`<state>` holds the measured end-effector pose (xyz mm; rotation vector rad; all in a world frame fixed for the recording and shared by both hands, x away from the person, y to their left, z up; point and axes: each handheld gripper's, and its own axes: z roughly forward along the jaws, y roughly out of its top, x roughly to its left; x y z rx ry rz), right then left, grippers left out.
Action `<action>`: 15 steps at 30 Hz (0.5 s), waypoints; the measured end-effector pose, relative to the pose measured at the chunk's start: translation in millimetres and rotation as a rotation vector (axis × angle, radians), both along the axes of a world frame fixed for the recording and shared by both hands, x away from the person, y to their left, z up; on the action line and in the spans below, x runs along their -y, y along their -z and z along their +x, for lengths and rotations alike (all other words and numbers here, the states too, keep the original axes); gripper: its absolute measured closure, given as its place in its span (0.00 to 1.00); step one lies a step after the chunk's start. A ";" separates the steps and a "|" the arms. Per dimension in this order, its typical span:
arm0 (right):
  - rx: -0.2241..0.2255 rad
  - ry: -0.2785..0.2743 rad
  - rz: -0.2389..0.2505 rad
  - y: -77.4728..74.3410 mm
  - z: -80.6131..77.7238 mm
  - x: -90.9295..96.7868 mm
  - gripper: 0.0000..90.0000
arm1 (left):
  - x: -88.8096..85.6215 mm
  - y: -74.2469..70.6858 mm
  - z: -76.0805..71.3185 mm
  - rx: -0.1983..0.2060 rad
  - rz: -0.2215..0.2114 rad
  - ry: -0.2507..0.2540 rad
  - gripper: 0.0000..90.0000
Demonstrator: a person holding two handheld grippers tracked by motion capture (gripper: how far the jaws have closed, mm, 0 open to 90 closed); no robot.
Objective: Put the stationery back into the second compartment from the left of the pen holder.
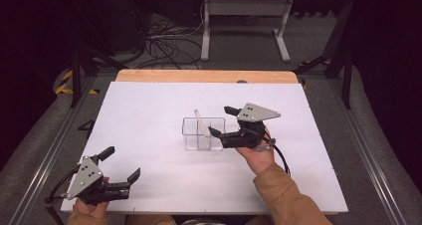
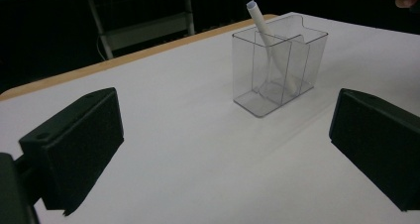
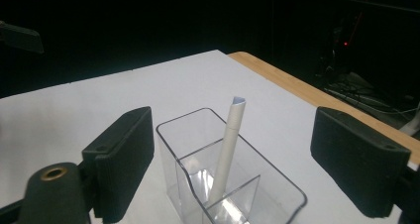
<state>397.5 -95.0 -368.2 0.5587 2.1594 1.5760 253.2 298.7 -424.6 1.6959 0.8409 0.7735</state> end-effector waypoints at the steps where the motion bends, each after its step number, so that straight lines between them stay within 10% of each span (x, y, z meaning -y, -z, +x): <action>1: 0.000 0.002 0.000 -1.5 -1.1 2.7 0.18 | 0.1 0.1 0.3 -0.002 0.000 0.000 0.01; 15: -0.043 0.030 0.008 -8.3 -22.1 49.4 0.03 | 1.5 -0.7 2.0 -0.002 0.004 0.007 0.01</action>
